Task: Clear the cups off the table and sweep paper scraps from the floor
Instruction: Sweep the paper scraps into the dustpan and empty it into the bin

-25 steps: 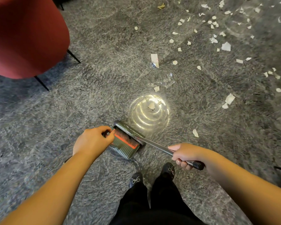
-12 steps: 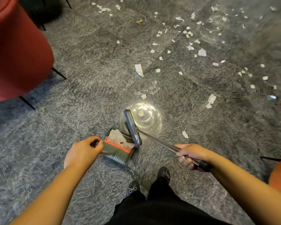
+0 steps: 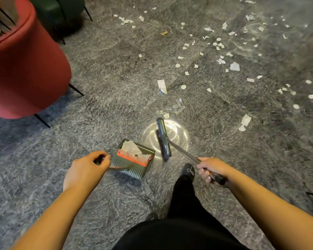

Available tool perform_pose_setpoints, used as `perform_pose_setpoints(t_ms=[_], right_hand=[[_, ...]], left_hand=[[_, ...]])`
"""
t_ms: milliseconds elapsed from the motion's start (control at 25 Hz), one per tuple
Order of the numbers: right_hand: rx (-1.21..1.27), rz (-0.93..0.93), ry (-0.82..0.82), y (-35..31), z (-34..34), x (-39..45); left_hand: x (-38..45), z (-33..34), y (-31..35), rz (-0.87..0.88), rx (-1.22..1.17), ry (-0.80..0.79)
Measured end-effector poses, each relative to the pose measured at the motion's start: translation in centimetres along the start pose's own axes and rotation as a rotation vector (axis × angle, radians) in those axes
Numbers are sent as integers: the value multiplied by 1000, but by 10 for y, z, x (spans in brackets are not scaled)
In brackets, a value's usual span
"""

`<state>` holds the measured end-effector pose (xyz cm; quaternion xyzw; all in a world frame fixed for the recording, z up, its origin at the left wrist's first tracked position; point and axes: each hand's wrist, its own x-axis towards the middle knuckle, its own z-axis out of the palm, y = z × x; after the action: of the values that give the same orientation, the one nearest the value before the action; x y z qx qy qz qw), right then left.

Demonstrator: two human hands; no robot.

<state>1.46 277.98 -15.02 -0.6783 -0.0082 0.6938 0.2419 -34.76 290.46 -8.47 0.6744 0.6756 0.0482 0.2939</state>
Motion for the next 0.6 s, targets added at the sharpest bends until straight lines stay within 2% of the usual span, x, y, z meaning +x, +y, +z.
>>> perform_pose_setpoints(t_ms=[320,600], right_hand=[[-83,70,-122,-79,-50,78],[-31,90,-83,-172,-141,114]], left_hand=[[43,15,68,-105,21,48],[111,40,171,-175,50,33]])
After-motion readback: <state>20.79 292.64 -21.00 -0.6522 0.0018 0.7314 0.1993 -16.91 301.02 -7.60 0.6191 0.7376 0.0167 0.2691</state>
